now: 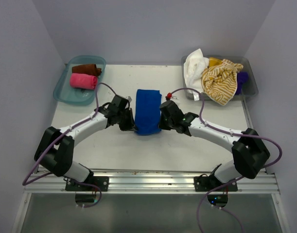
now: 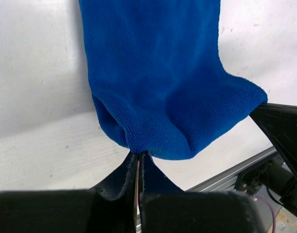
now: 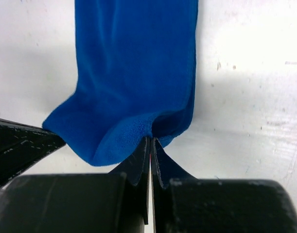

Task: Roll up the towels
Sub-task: Roll the towel

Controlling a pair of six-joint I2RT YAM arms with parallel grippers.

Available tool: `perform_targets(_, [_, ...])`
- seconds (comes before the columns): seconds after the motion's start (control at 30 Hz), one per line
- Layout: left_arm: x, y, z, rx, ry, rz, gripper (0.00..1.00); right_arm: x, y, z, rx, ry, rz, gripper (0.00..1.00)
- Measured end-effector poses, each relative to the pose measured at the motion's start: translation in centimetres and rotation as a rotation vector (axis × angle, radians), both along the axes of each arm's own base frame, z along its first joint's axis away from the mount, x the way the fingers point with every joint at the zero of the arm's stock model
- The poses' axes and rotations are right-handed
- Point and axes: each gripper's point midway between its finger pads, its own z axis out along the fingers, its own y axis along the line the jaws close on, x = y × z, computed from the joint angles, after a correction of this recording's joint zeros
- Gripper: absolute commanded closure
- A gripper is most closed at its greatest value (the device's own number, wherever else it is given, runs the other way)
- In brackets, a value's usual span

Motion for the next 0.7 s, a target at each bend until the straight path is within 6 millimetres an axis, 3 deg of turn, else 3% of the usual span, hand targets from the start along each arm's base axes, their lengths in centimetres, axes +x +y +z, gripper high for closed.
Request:
perform_targets(0.2, [2.6, 0.3, 0.2, -0.007, 0.002, 0.036, 1.00, 2.8, 0.0, 0.4, -0.020, -0.019, -0.033, 1.00])
perform_targets(0.43, [4.8, 0.9, -1.3, 0.003, 0.037, 0.058, 1.00, 5.1, -1.1, -1.9, -0.071, 0.021, -0.069, 1.00])
perform_targets(0.67, [8.9, 0.7, -3.3, 0.012, 0.058, 0.065, 1.00, 7.2, -1.1, -3.6, -0.114, 0.040, -0.074, 1.00])
perform_targets(0.7, [9.3, 0.6, -3.7, 0.016, 0.064, 0.065, 0.90, 7.5, -1.1, -3.8, -0.117, 0.043, -0.076, 1.00])
